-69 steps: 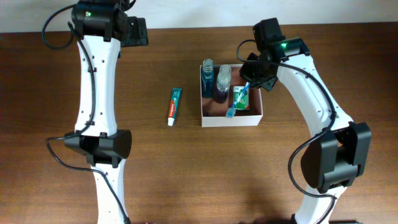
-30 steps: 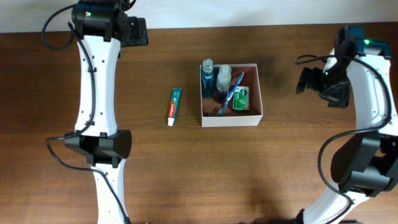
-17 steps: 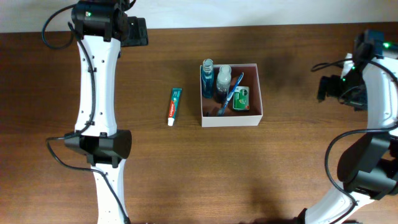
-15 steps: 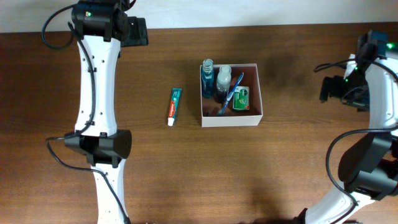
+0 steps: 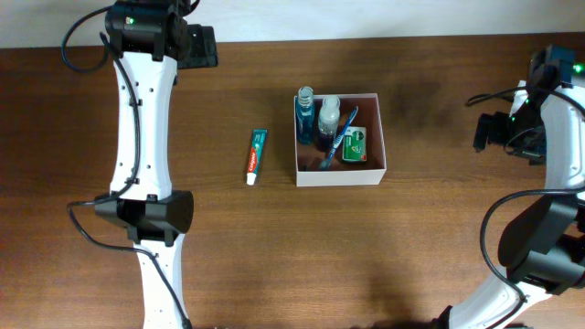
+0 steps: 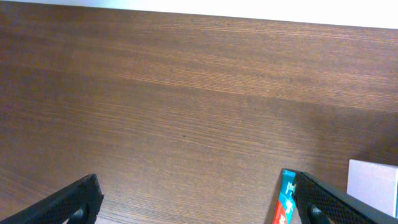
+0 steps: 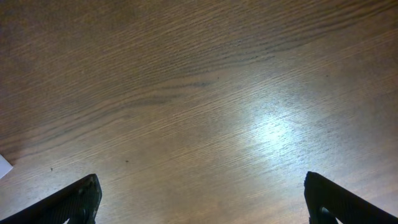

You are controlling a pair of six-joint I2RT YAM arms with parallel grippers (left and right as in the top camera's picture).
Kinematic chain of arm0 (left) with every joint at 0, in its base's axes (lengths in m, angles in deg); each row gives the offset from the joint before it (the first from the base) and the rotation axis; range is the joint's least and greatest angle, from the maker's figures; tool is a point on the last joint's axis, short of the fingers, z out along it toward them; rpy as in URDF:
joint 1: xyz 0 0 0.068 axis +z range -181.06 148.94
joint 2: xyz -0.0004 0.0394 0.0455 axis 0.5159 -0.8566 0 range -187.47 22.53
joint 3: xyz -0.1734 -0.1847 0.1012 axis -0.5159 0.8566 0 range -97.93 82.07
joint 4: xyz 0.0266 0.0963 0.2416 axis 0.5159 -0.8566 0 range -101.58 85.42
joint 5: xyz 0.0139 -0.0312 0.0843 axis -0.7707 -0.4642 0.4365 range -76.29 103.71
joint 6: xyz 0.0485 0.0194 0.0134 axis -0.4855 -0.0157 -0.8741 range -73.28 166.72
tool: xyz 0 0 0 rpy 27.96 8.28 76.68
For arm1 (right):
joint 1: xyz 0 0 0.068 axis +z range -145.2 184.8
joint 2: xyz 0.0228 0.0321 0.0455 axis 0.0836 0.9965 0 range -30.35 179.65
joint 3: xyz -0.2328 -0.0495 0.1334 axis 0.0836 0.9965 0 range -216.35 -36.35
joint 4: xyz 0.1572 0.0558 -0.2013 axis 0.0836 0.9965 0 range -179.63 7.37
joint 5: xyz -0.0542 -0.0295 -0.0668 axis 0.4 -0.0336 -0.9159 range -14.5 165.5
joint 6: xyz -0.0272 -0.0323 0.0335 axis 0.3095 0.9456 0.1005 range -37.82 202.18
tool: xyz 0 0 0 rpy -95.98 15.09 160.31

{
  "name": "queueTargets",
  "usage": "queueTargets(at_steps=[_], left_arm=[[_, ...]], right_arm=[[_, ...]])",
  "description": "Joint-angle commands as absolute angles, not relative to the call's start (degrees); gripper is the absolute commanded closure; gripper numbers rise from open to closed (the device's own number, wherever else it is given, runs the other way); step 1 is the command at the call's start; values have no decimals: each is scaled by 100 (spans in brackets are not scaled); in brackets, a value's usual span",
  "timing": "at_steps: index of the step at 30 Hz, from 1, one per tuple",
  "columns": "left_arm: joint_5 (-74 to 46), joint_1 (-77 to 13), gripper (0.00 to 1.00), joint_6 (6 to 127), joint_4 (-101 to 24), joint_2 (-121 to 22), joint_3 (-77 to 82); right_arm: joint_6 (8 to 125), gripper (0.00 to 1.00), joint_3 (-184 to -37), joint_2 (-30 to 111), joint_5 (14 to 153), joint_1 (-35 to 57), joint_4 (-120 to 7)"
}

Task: Pack container
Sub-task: 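Park the right gripper at the right side of the table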

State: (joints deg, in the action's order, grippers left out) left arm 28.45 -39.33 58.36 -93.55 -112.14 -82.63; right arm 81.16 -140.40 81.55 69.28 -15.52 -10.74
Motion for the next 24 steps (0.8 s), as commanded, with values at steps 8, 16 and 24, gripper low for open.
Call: queueTargets(at_steps=[8, 16, 24], left_arm=[[2802, -3916, 1, 5888, -9359, -11150, -8328], [2482, -3916, 1, 5912, -9178, -11150, -8328], [1569, -3920, 1, 5910, -9398, -11150, -8328]], right_arm=[[8153, 1, -14099, 7973, 6834, -1552, -1081], [8153, 1, -14099, 7973, 6836, -1552, -1081], [8153, 1, -14099, 7973, 6836, -1552, -1081]])
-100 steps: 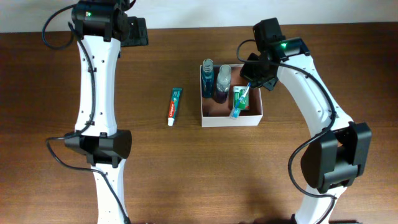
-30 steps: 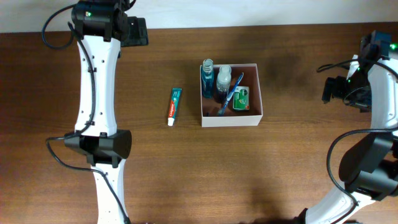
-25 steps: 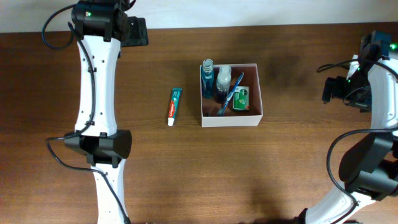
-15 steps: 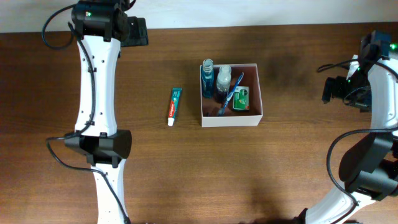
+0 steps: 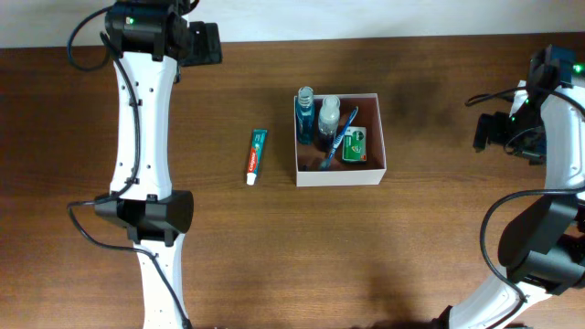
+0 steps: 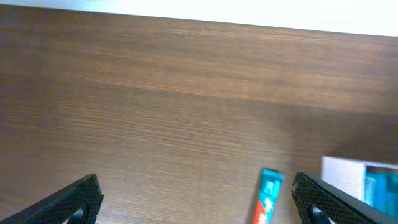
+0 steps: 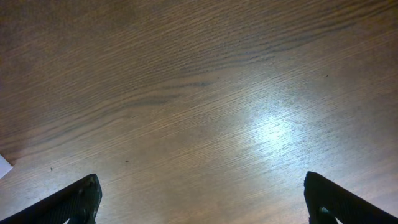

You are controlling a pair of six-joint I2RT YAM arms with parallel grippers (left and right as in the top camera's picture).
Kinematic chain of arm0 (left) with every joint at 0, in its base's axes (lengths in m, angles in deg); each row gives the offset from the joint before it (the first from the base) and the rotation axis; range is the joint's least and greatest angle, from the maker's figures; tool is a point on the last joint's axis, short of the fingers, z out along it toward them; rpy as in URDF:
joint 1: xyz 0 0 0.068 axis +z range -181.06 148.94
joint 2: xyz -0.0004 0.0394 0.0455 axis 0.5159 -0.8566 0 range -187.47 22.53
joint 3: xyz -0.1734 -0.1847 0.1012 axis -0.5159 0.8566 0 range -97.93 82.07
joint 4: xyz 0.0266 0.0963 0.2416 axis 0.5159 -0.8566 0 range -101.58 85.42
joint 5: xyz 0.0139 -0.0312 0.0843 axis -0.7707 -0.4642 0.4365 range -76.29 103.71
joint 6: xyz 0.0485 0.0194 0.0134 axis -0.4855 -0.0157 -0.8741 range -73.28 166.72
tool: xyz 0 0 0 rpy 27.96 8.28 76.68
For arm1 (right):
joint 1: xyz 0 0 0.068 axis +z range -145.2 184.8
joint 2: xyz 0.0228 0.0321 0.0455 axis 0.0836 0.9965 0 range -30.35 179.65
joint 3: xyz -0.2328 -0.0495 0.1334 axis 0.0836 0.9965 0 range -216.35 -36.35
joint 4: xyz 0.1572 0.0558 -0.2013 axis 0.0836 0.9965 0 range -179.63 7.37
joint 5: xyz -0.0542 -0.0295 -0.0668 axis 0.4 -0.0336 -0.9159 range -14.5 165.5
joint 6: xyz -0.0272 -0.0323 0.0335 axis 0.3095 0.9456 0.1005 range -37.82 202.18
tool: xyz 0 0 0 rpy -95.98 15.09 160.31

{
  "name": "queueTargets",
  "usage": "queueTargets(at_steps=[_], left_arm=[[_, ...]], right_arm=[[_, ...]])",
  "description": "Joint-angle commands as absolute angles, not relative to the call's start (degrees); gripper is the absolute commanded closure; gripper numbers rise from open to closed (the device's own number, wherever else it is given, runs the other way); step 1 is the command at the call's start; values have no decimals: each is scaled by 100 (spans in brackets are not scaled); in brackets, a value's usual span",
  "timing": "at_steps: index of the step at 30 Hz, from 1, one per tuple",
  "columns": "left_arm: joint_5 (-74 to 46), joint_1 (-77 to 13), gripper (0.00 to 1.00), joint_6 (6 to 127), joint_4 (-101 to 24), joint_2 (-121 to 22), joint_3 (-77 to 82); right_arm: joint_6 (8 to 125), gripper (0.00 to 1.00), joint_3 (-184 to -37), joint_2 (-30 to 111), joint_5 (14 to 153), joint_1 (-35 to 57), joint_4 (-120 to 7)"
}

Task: Pack container
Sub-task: 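Park the right gripper at the right side of the table, then move the left gripper down onto the Colgate toothpaste tube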

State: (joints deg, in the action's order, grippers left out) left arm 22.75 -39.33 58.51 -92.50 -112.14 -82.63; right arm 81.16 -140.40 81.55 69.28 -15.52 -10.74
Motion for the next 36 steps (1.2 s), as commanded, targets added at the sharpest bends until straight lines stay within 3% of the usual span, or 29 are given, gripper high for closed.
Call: queueTargets(at_steps=[1, 6, 15, 36], left_arm=[[1422, -3920, 1, 5910, -9503, -11150, -8328], [1217, -3940, 1, 5910, -10133, -11164, -8291], [1263, -4263, 1, 5867, -10100, -11172, -7376], [1304, -4615, 1, 5755, -9025, -11177, -4702]], right_arm=[[8153, 1, -14099, 7973, 6836, -1552, -1081], [8153, 1, -14099, 7973, 6836, -1552, -1081], [8153, 1, -14099, 7973, 6836, -1552, -1081], [8153, 1, -14099, 7973, 6836, -1552, -1081]])
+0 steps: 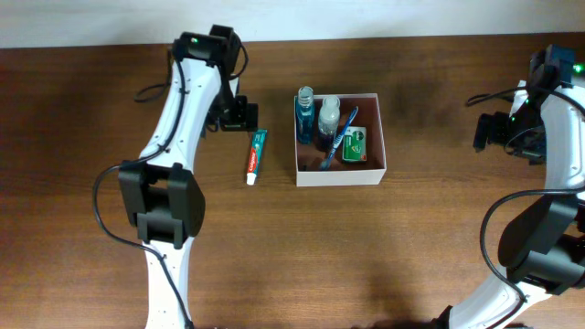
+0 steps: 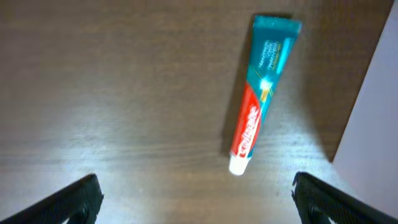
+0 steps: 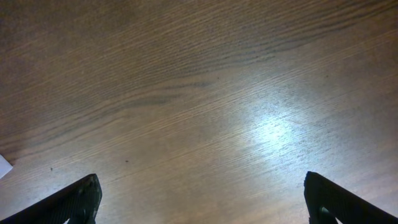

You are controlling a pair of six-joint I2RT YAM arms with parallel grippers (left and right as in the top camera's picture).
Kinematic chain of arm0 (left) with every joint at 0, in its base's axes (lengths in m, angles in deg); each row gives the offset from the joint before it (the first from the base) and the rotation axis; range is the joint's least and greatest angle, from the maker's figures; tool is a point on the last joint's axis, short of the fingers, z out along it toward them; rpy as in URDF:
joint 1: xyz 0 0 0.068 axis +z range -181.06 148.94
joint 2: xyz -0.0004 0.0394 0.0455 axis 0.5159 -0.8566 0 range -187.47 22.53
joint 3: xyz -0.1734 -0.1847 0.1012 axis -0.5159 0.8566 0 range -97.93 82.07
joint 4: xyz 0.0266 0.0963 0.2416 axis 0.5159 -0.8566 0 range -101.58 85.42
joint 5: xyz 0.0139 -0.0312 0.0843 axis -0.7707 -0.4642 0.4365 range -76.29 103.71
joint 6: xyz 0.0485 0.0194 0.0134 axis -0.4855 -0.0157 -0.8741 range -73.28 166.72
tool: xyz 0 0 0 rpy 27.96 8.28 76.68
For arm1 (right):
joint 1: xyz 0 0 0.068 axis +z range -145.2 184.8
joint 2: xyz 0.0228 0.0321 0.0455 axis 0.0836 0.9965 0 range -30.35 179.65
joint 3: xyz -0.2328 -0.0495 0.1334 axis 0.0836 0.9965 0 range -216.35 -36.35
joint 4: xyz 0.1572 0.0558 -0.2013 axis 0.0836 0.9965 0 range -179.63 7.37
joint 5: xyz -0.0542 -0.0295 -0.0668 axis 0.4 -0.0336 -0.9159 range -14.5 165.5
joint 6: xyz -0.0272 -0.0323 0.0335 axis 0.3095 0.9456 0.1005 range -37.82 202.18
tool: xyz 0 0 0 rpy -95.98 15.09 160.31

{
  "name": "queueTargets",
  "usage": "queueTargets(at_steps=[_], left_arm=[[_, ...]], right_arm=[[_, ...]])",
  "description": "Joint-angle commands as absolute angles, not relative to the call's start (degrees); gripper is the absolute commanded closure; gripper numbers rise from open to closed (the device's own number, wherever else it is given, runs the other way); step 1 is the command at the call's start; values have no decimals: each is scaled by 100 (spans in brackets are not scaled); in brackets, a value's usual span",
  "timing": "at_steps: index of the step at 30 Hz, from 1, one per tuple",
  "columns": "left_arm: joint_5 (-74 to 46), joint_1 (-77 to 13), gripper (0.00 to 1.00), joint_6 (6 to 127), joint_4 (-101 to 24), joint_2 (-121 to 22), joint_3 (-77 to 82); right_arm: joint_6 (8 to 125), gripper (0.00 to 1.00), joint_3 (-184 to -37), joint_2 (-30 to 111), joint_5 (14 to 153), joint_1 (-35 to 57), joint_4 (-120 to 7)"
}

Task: Pack container
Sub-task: 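Move the left gripper down onto the Colgate toothpaste tube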

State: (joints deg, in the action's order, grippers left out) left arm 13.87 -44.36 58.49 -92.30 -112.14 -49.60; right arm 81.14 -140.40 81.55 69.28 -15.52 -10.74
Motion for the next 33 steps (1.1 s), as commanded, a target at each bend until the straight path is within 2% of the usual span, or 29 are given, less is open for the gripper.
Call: queueTargets(at_steps=[1, 24, 33], left_arm=[[1304, -4659, 1, 5733, -8863, -11177, -4565], [1090, -4790, 1, 5738, -7132, -11183, -2685], [1095, -4788, 1, 5738, -7049, -11183, -2595]], right_arm=[[8153, 1, -14099, 7973, 6836, -1552, -1081], [8153, 1, -14099, 7973, 6836, -1552, -1081], [8153, 1, -14099, 7973, 6836, -1552, -1081]])
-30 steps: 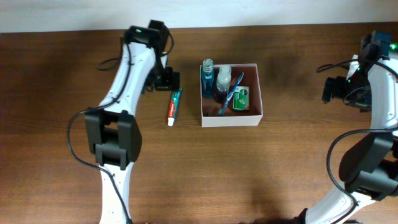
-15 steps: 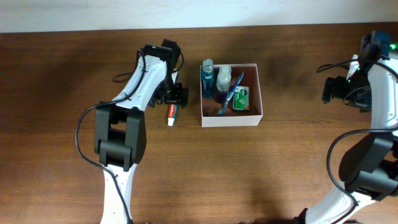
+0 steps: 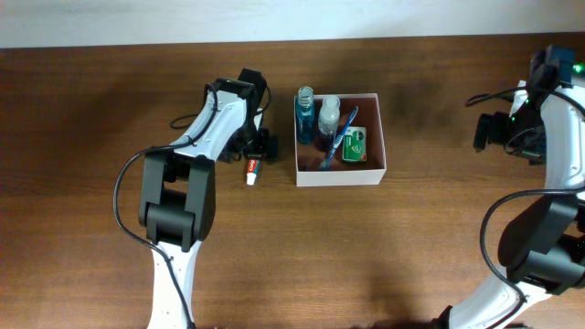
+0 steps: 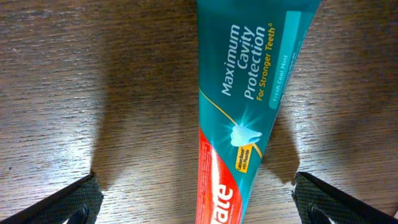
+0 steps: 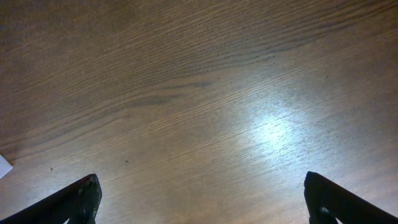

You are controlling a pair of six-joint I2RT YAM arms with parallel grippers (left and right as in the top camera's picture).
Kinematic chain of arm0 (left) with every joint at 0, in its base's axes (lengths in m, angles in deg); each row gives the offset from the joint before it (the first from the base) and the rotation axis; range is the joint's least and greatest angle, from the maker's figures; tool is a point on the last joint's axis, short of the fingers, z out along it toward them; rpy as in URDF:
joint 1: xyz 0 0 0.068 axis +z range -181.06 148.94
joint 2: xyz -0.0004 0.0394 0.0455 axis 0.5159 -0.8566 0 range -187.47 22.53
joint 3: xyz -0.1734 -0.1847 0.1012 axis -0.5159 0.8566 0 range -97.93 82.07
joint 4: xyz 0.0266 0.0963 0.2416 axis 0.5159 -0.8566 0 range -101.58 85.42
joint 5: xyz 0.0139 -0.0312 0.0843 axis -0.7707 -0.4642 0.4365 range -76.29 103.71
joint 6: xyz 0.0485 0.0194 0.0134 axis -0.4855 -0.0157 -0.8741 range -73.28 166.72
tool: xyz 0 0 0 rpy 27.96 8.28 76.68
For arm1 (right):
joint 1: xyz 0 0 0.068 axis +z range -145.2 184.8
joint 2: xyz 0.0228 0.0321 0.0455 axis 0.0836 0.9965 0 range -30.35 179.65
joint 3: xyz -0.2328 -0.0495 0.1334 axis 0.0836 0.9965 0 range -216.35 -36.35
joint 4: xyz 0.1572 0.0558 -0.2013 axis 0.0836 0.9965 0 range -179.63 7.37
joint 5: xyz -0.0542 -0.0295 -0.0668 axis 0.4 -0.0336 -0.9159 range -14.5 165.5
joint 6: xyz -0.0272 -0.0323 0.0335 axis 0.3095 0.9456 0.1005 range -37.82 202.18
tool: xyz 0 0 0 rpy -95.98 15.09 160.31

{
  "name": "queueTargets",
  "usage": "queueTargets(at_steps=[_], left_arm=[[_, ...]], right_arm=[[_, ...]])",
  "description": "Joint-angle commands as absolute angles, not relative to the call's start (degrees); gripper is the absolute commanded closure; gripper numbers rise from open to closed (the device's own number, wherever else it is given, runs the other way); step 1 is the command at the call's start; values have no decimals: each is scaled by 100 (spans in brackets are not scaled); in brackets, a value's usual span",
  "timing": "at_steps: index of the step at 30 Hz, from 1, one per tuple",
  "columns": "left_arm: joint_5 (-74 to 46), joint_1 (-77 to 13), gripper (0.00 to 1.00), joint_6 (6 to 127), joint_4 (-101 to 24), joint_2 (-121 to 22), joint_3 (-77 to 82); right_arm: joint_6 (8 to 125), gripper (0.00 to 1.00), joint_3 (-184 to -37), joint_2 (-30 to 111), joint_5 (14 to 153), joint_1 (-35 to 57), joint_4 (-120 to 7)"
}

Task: Pack container
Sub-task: 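Move the left gripper down onto the Colgate toothpaste tube, then close the left gripper on the toothpaste tube's cap end and lift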

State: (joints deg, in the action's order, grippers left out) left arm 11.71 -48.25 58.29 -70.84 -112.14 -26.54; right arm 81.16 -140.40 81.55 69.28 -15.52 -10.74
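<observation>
The toothpaste tube, teal and red, lies flat on the wooden table, left of the white box. My left gripper is low over it and open, one finger on each side of the tube and not touching it. From overhead the left gripper hides most of the tube, and only the red end and white cap of the tube show. In the box are two blue bottles, a blue toothbrush and a green packet. My right gripper hangs open over bare wood.
The right arm stays at the far right edge, well away from the box. The left arm's base link stands at the front left. The table's back edge meets a white wall.
My left gripper was higher, with the whole tube in its view. Now it is down over the tube, fingers either side. The right arm has not moved.
My left gripper started at the table's back left corner, open, with the tube only at the edge of its view. It then stood above the tube beside the box. Now it is low astride the tube. The box and right arm stayed put.
</observation>
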Motion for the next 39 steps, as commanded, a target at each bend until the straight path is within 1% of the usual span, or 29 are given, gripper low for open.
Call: queueTargets(at_steps=[1, 4, 6, 12, 15, 17, 18, 21, 29, 35, 39], left_arm=[[1110, -4788, 1, 5738, -7031, -11183, -2595], [1110, -4790, 1, 5738, -6940, -11183, -2595], [1108, -4790, 11, 5740, -6887, -11183, -2595], [1105, -4790, 49, 5740, -6889, -11183, -2595], [1101, -4790, 63, 5766, -6933, -11183, -2595], [1084, -4790, 74, 5803, -6999, -11183, -2595], [1084, -4790, 78, 5803, -7038, -11183, -2595], [1086, -4790, 81, 5801, -7110, -11181, -2598], [1088, -4718, 81, 5801, -7204, -11181, -2969], [1086, -4587, 81, 5801, -7792, -11181, -4176], [1086, -4563, 84, 5801, -8192, -11181, -5227]], right_arm=[[8153, 1, -14099, 7973, 6836, -1552, -1081], [8153, 1, -14099, 7973, 6836, -1552, -1081], [8153, 1, -14099, 7973, 6836, -1552, -1081], [8153, 1, -14099, 7973, 6836, -1552, -1081], [8153, 1, -14099, 7973, 6836, -1552, -1081], [8153, 1, -14099, 7973, 6836, -1552, -1081], [8153, 1, -14099, 7973, 6836, -1552, -1081], [8153, 1, -14099, 7973, 6836, -1552, -1081], [8153, 1, -14099, 7973, 6834, -1552, -1081], [8153, 1, -14099, 7973, 6836, -1552, -1081], [8153, 1, -14099, 7973, 6836, -1552, -1081]])
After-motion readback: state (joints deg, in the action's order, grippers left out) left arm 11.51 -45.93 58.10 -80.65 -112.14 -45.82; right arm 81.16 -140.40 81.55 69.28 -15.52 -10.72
